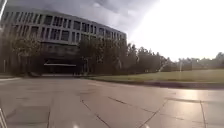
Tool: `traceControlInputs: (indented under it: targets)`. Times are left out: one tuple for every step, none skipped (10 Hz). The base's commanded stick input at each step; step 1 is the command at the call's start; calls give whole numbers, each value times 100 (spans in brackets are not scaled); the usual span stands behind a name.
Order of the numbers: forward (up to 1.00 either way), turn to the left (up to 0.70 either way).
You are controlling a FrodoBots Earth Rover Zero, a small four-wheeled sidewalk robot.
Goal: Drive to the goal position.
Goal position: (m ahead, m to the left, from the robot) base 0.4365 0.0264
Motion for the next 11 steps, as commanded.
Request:
traceControlInputs:
  targets:
    - [0, 0]
    - [0, 0]
    - [0, 0]
    - [0, 0]
    - [0, 0]
    - [0, 0]
    - [27, 0]
    - [70, 0]
    - [70, 0]
    - [70, 0]
    - [41, 0]
